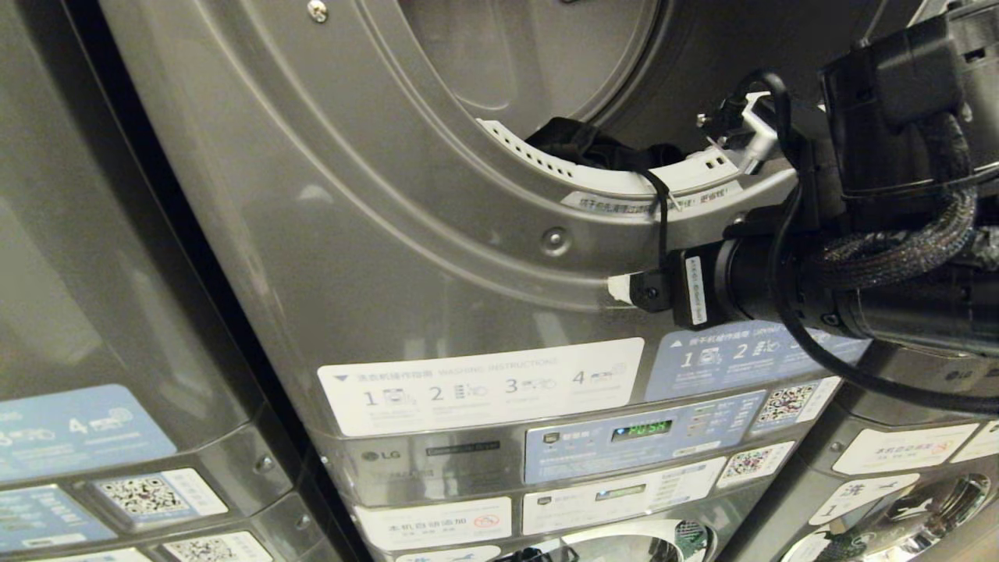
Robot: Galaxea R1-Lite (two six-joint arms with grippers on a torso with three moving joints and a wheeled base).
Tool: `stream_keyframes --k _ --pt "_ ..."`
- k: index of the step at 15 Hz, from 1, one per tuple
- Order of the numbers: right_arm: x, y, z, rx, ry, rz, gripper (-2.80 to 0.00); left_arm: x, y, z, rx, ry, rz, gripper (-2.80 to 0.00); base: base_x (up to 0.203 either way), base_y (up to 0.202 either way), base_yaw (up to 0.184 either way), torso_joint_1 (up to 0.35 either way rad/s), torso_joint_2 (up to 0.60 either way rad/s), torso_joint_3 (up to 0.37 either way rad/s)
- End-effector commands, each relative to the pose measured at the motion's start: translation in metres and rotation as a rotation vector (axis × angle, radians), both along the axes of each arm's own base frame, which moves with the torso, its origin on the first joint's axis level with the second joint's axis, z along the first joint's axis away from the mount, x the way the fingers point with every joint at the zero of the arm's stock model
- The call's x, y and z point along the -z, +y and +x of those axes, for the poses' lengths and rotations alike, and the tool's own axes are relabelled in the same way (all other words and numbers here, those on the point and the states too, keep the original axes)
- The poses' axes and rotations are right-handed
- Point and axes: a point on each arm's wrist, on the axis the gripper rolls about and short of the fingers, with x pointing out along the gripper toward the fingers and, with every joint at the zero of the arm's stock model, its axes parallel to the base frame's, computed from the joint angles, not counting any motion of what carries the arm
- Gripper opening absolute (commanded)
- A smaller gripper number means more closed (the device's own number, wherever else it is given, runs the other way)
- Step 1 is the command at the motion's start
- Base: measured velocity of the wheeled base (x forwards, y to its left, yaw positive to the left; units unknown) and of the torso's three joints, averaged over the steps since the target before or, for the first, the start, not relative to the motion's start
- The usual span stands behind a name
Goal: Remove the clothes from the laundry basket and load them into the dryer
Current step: Put the clothes in the dryer
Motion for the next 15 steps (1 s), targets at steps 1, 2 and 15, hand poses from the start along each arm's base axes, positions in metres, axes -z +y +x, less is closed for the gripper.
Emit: stream_keyframes --k 1,2,15 --pt "0.0061 0.0054 0.0057 0.011 0.011 -0.015 0.00 0.0081 0.0000 0.0022 -0.001 0.028 -0.001 -2.80 0.000 0.000 0.000 0.000 0.00 0.000" --pt "0.0065 0.0063 0.0067 0.015 0.008 -0.013 0.00 0.0081 0.0000 0.0022 -0.001 0.028 -0.003 -2.80 0.000 0.000 0.000 0.000 0.00 0.000" --pt "0.0072 0.0072 0.0077 0.017 0.006 -0.017 -2.80 0.0081 0.0000 0.0022 -0.001 0.028 -0.001 -2.80 0.000 0.000 0.000 0.000 0.00 0.000"
